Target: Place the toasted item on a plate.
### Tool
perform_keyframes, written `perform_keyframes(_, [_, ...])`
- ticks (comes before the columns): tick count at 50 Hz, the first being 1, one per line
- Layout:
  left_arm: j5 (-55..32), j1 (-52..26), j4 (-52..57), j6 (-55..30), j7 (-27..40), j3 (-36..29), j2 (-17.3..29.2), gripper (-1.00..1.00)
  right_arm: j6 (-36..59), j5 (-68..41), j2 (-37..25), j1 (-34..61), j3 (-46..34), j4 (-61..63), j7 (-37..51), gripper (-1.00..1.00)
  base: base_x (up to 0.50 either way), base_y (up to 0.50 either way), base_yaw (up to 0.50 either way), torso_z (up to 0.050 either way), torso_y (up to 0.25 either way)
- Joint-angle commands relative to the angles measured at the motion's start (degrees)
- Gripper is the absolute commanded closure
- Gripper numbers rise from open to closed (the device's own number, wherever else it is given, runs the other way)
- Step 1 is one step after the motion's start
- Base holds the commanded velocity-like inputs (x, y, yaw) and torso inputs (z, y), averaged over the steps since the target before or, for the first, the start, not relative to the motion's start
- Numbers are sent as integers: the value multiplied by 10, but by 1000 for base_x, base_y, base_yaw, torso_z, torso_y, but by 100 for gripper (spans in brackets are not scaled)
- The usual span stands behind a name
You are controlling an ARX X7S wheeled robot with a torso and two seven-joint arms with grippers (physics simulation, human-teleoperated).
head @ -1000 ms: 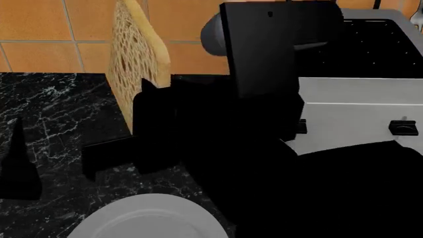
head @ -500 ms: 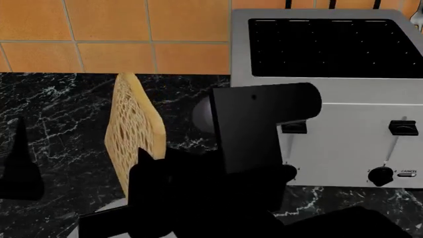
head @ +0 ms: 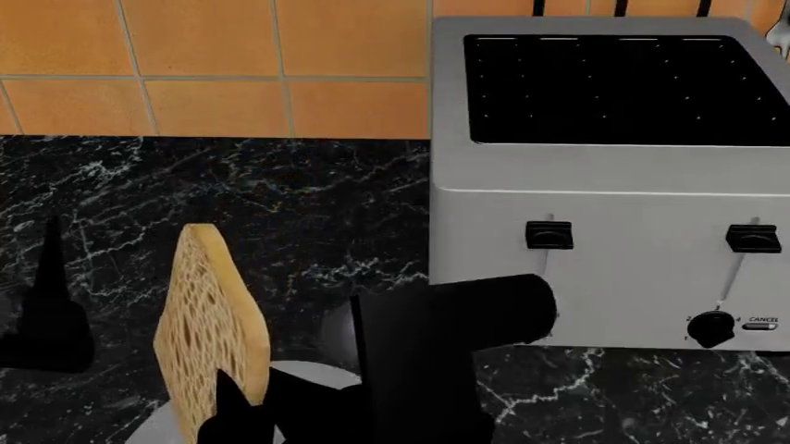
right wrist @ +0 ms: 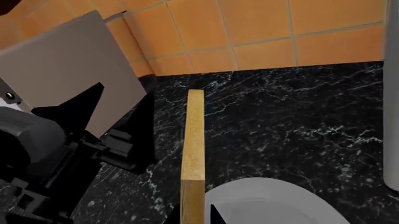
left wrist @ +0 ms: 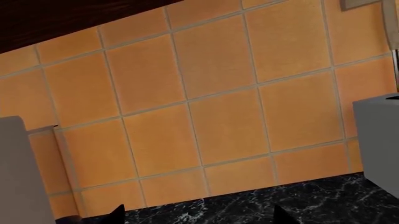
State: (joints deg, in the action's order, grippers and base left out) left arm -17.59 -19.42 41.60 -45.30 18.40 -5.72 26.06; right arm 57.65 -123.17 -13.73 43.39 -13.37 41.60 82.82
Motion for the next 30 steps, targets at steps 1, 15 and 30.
perform_keyframes(1, [3,1,-7,8,0,-6,0,-100,-7,19,8,-39,-16,29,-5,100,0,0,0,0,0])
perform_keyframes(15, [3,5,-11,15,0,-9,2,-100,1,72,13,-94,0,30,-63,100,0,0,0,0,0])
perform_keyframes(30, [-1,-6,-9,4,1,-13,2,-100,-20,101,15,-156,31,53,-94,100,0,0,0,0,1])
